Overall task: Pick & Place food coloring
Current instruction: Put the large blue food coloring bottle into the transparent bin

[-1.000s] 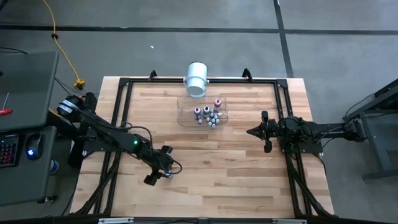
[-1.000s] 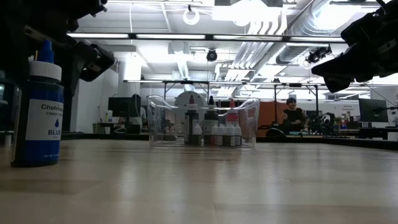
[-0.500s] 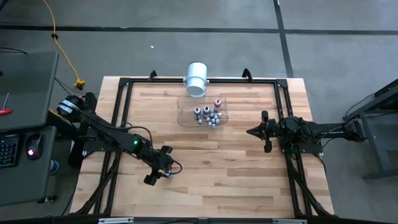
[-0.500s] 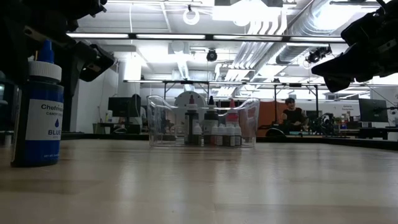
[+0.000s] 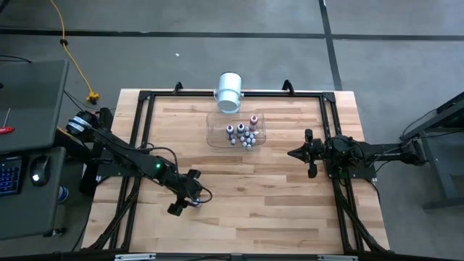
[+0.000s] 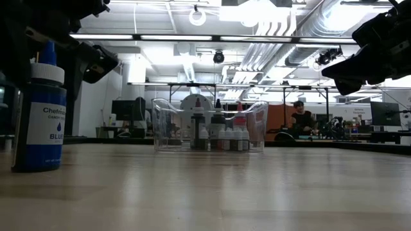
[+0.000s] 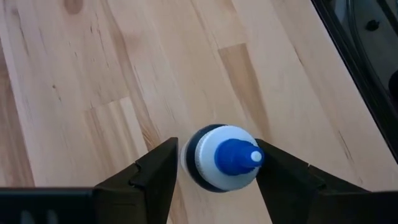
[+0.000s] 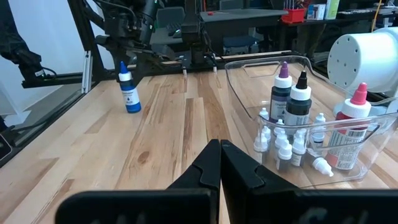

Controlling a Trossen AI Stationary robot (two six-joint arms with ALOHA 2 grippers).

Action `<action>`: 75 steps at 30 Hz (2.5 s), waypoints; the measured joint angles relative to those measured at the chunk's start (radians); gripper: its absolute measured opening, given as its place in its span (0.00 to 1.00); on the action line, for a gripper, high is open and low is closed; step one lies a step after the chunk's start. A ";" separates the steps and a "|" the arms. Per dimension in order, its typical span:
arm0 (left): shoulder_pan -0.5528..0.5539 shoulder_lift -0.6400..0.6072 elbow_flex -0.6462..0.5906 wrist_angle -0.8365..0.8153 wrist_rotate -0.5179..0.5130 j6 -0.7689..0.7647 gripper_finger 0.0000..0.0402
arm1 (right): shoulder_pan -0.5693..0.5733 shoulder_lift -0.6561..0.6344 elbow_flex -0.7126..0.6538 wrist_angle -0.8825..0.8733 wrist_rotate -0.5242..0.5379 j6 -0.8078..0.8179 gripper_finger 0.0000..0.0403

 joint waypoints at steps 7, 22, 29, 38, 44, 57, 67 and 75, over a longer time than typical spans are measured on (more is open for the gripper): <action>0.000 -0.035 0.002 -0.014 -0.004 0.001 0.49 | 0.000 0.000 0.000 0.000 0.000 0.000 0.00; 0.000 -0.042 0.002 -0.054 -0.005 0.020 0.46 | 0.000 0.000 0.000 0.000 0.000 0.000 0.00; 0.000 -0.042 0.002 -0.051 0.025 0.020 0.34 | 0.000 0.000 0.000 0.000 0.000 0.000 0.00; 0.000 -0.043 0.002 -0.050 0.050 0.020 0.31 | 0.000 0.000 0.000 0.000 0.000 0.000 0.00; 0.000 -0.043 0.002 -0.050 0.046 0.026 0.30 | 0.000 0.000 0.000 0.000 0.000 0.000 0.00; 0.000 -0.081 0.001 -0.070 -0.081 0.027 0.30 | 0.000 0.000 0.000 0.000 0.000 0.000 0.00; 0.026 -0.183 0.000 -0.146 -0.182 0.020 0.30 | 0.000 0.001 0.000 0.000 -0.001 0.000 0.00; 0.115 -0.257 0.000 -0.201 -0.158 0.016 0.30 | 0.000 0.001 0.000 0.000 -0.002 0.000 0.00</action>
